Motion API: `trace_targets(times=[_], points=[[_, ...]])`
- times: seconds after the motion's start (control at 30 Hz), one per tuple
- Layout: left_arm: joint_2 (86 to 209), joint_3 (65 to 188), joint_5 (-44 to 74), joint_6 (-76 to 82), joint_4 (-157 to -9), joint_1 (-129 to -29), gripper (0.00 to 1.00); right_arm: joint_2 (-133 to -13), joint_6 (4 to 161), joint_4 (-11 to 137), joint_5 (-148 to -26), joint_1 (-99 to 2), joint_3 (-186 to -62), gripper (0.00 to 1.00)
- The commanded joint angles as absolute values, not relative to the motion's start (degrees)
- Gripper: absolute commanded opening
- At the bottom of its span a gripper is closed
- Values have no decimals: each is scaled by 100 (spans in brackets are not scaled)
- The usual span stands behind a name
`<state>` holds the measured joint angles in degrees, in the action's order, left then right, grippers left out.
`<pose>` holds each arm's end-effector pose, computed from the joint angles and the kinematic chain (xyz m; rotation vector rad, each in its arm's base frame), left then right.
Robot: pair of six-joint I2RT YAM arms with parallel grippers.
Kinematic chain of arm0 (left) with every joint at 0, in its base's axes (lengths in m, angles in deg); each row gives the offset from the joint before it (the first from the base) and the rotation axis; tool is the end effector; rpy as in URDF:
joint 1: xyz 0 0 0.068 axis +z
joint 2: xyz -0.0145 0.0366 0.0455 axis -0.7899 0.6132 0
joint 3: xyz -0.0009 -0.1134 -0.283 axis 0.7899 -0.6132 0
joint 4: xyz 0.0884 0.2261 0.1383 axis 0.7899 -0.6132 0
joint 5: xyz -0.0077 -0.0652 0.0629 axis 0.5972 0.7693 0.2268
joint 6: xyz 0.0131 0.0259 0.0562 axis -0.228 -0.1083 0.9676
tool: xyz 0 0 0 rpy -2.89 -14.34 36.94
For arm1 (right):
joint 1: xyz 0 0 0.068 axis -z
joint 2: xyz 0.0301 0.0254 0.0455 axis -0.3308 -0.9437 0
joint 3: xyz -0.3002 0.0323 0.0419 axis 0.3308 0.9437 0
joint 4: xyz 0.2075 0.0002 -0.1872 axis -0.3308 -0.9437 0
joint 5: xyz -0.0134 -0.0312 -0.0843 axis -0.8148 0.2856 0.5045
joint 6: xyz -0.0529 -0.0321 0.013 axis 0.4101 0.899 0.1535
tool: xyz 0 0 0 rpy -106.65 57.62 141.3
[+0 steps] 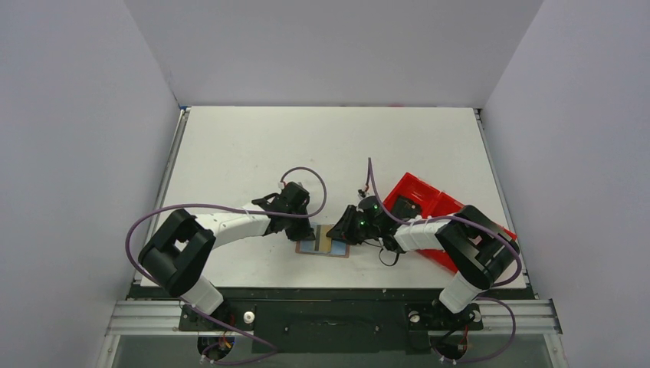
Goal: Take the credit cards out of the card holder
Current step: Remove the credit card from the card holder.
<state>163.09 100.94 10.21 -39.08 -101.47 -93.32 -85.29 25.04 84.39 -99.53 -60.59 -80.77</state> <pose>0.2354 -0.2098 0.1626 -0.2861 2.7640 -0.5999 0.2215 0.2163 0.1303 0.3165 2.5948 1.2329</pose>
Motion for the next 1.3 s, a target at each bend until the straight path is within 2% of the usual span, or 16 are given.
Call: trace_targets(times=[0.0,0.27,0.37,0.77,1.27], points=[[16539,9770,703,-3920,-10322,-9316,0,-8551,2322,9049,-10019,-6022,-7955,17],[16584,9756,587,-3954,-10400,-9317,0,-8499,2278,9254,-10021,-5977,-7931,7],[16573,9752,482,-3986,-10491,-9286,0,-8442,2329,9164,-9940,-5960,-7916,0],[16669,9878,-11,-4078,-10929,-9157,0,-8106,2823,8340,-9645,-5698,-8017,0],[16478,9936,193,-3945,-10763,-9088,0,-7692,3337,7646,-9647,-5516,-8117,0]])
